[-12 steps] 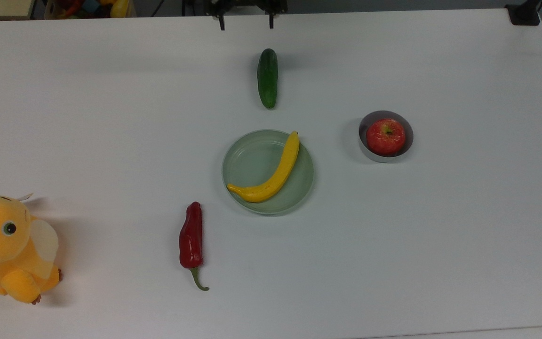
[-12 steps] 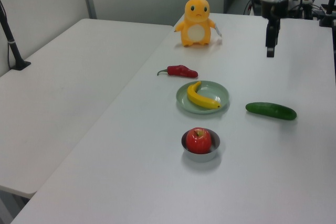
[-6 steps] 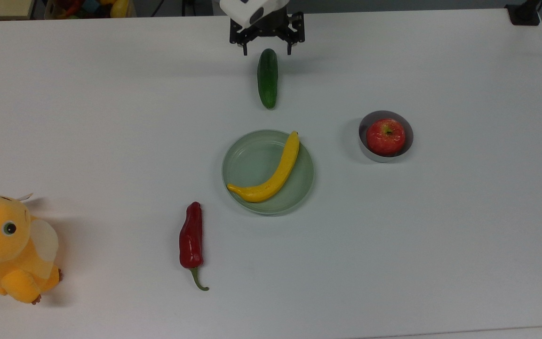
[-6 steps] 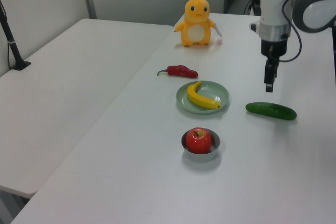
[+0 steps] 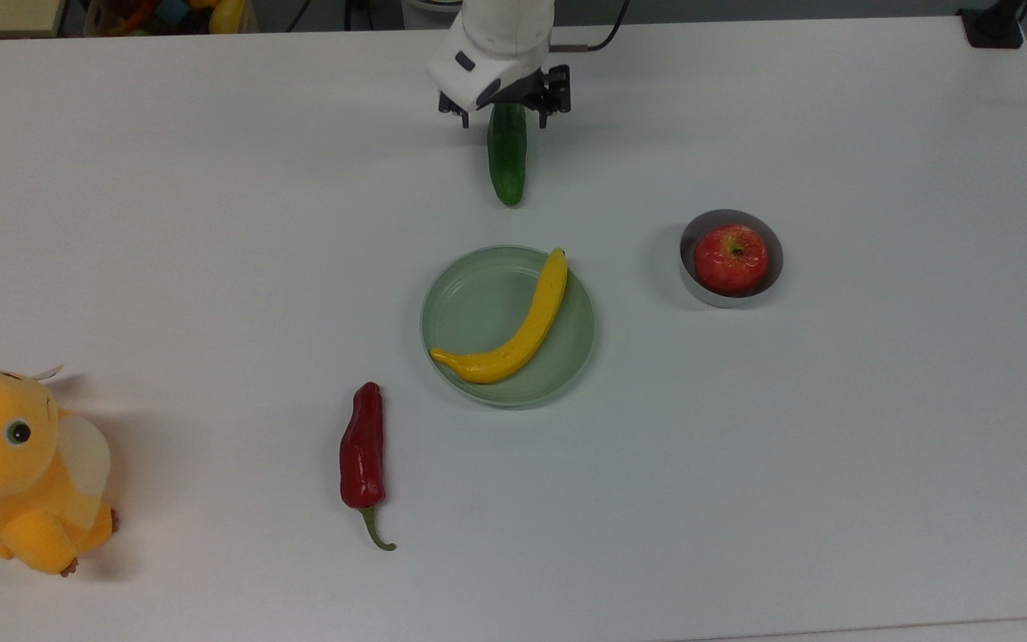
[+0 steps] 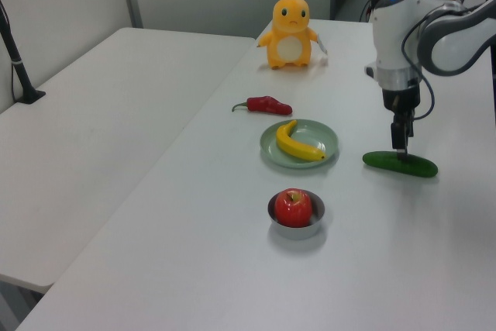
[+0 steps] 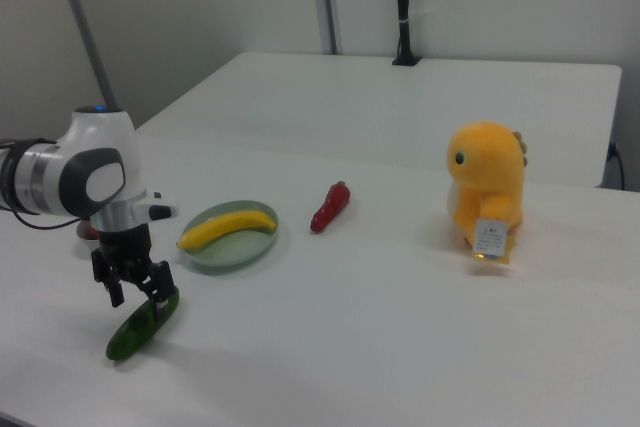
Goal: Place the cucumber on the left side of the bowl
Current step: 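Lower the gripper over the cucumber and close on its middle, then lift the cucumber and carry it beside the grey bowl with the apple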
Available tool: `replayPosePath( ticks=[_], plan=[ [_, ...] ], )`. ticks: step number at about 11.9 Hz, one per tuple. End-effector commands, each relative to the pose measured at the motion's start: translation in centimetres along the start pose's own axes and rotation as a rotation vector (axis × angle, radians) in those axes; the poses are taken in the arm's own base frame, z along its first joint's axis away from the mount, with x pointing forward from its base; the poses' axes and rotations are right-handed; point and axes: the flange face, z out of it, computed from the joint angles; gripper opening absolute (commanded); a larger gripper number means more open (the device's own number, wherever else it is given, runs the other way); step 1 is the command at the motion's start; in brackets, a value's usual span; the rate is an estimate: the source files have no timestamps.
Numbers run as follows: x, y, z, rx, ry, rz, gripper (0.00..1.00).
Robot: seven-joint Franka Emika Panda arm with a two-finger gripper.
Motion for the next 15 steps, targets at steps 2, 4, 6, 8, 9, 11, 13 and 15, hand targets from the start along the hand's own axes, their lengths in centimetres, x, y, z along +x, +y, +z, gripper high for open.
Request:
replayPosePath(
  ticks=[2, 4, 6, 8, 9, 11, 13, 15],
  plan=[
    [1.2, -0.6, 2.8, 0.006, -0.001, 0.013, 1.00],
    [1.4, -0.6, 3.4, 0.002, -0.007, 0.010, 0.66],
    [1.7, -0.6, 3.9, -0.002, 0.000, 0.007, 0.31],
    [1.8, -0.7, 3.5, -0.001, 0.008, 0.005, 0.25],
    [1.8, -0.7, 3.4, -0.001, 0.011, 0.005, 0.25],
    [2.5, -0.8, 0.8, 0.011, 0.053, 0.013, 0.25],
    [4.8, -1.4, -4.6, 0.054, 0.163, 0.081, 0.26],
    [8.4, -2.6, -9.3, 0.110, 0.253, 0.171, 0.27]
  ],
)
